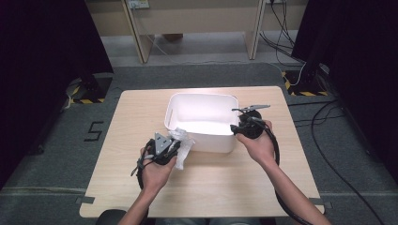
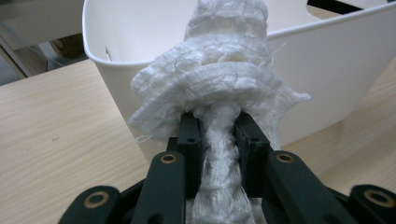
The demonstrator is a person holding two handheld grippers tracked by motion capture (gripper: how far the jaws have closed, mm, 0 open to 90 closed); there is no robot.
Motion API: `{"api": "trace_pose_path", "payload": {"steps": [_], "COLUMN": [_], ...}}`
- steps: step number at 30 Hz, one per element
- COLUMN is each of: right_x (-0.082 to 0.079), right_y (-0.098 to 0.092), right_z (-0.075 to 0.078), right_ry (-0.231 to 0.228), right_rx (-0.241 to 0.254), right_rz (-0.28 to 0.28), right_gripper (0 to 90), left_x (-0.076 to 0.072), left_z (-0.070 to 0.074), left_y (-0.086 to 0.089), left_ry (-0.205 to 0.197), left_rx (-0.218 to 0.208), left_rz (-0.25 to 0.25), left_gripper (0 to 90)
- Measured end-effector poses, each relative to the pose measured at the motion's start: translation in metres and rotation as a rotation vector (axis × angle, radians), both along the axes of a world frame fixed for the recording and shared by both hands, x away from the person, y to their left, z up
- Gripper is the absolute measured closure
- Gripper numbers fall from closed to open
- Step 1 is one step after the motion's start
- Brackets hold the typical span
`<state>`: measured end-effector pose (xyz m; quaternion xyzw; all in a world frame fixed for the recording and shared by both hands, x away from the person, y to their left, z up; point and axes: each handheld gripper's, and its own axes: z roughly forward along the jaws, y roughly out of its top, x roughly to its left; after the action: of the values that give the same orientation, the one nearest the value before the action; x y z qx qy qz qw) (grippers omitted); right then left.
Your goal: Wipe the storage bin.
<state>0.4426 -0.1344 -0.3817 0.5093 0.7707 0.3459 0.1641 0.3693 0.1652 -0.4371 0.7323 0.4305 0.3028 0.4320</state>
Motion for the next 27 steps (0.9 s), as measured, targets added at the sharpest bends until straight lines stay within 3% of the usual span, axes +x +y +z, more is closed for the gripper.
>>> {"api": "trace_pose_path", "payload": {"steps": [11, 27], "right_x": [0.000, 0.000], "right_y": [0.001, 0.001], "right_z": [0.000, 0.000], "right_ry": [0.002, 0.002], "right_rx": [0.001, 0.001], "right_rz": [-0.003, -0.004], "right_gripper": [63.5, 62.7], "left_x": [0.003, 0.010], "left_z": [-0.005, -0.024], "left_y": [-0.004, -0.008], "left_ry": [0.009, 0.055], "left_rx": [0.013, 0.041], "left_rz": [-0.002, -0.005], "left_gripper": [74.9, 74.8]}}
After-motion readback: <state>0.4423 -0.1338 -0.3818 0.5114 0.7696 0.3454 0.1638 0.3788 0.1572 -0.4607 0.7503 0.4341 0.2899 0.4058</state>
